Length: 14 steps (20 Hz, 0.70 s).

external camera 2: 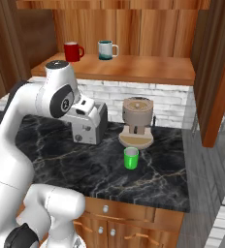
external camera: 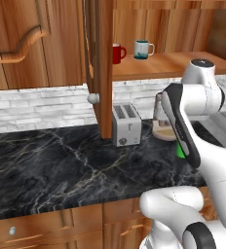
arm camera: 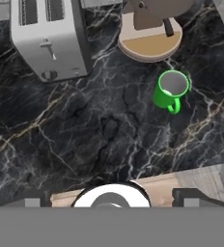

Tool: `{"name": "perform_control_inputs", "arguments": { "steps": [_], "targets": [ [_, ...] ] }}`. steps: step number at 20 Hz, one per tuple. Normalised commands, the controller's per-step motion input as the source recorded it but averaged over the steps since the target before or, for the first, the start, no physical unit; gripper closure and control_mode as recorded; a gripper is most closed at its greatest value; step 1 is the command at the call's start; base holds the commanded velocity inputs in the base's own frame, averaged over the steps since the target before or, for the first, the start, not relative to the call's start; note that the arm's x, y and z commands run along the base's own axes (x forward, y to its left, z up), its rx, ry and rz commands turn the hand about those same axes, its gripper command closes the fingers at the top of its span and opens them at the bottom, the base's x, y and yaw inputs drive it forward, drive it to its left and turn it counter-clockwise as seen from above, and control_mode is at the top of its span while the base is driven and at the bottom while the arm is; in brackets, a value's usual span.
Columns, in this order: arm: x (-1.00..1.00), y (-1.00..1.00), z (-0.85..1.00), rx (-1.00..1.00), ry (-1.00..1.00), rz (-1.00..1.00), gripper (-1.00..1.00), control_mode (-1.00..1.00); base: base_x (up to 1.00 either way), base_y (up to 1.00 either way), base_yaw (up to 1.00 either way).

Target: Pick the mug on the counter and place it in the cabinet with the handle facing the right, like the mugs already inside.

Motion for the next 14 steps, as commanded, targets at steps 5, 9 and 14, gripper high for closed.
{"name": "perform_control_inputs", "arguments": {
  "steps": [5, 9, 14],
  "targets": [
    [-0.23, -0.30, -0.18, 0.00, 0.04, 0.02, -1.00, -1.00, 0.00, 0.00, 0.00],
    [-0.11, -0.27, -0.18, 0.00, 0.04, 0.02, -1.00, -1.00, 0.00, 0.00, 0.00],
    [-0.06, -0.31, -0.17, 0.00, 0.00, 0.03, -1.00, -1.00, 0.00, 0.00, 0.00]
  ]
}}
